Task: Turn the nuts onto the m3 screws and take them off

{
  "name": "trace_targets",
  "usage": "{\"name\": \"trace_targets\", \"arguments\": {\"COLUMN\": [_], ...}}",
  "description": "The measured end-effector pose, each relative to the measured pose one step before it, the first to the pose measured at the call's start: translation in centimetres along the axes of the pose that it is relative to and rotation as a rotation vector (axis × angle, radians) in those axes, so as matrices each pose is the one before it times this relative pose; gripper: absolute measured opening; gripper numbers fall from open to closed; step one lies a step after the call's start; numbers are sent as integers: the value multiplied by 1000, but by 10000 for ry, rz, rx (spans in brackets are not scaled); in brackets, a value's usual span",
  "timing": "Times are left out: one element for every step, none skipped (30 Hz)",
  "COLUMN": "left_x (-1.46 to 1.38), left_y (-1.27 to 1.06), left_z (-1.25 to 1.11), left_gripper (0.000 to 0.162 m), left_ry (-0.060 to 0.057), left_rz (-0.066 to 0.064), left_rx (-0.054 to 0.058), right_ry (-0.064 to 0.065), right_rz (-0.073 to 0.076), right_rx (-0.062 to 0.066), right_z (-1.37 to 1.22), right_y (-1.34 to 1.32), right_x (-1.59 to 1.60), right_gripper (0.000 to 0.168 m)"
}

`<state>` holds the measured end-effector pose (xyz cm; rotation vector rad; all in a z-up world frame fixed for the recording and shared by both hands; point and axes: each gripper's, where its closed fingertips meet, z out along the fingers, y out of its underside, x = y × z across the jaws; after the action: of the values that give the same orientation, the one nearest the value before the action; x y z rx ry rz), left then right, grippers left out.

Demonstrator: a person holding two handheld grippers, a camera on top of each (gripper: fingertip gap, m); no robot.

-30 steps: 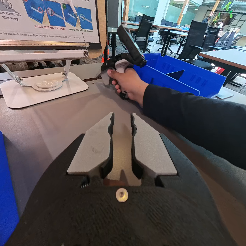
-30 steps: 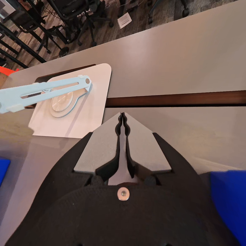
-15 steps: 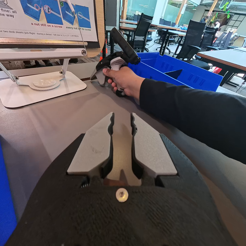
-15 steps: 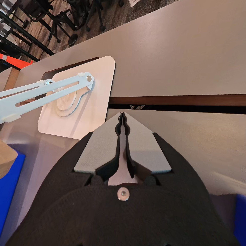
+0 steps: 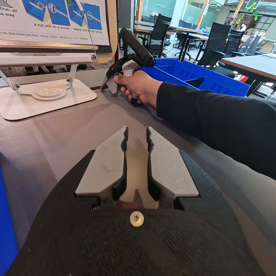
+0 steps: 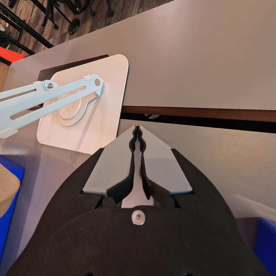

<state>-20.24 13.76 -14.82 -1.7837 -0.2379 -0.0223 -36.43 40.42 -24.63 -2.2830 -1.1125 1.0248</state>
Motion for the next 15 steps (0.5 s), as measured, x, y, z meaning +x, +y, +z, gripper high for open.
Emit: {"name": "trace_targets", "arguments": {"left_x": [-22,-16,14,13,-6,1,5,-6,-1,-25,6,32,9,3,7], "left_y": [-39,1,0,10,-16,-13,-9,2,-17,5,1,23,26,11,-4], "left_z": [-21,-9,2,3,-8,-9,-3,-10,1,-4,9,4,20,-6,2], "left_gripper": [22,22,23,23,23,22,22,23,22,22,23,22,22,23,23], "left_ry": [-15,-7,15,17,-4,-4,3,-1,-7,-5,15,22,10,-2,2], "left_rz": [13,6,-14,-16,0,5,1,5,5,-7,-18,-16,-2,6,8], "left_rx": [19,1,-11,-3,6,5,-1,0,7,2,-6,-12,-17,-7,4], "right_ry": [4,-22,-35,-23,-28,-26,0,24,49,69,68,70,60,1,-60], "right_rz": [-28,-21,-12,-10,-39,-53,-42,-43,-45,-73,-118,-108,-79,-77,-55], "right_rx": [-53,-59,-61,-56,-62,-87,-89,-90,-85,-93,-91,-81,-57,-45,-33], "right_z": [-13,-11,-14,-24,-13,-8,-23,-31,-27,-19,3,-13,-5,31,47], "right_y": [49,57,77,69,72,85,69,59,56,55,56,56,50,55,73], "right_x": [-19,-49,-73,-58,-84,-75,-48,-34,-5,-14,-52,-45,-60,-129,-193], "right_gripper": [0,0,0,0,0,0,0,0,0,0,0,0,0,0,0]}}
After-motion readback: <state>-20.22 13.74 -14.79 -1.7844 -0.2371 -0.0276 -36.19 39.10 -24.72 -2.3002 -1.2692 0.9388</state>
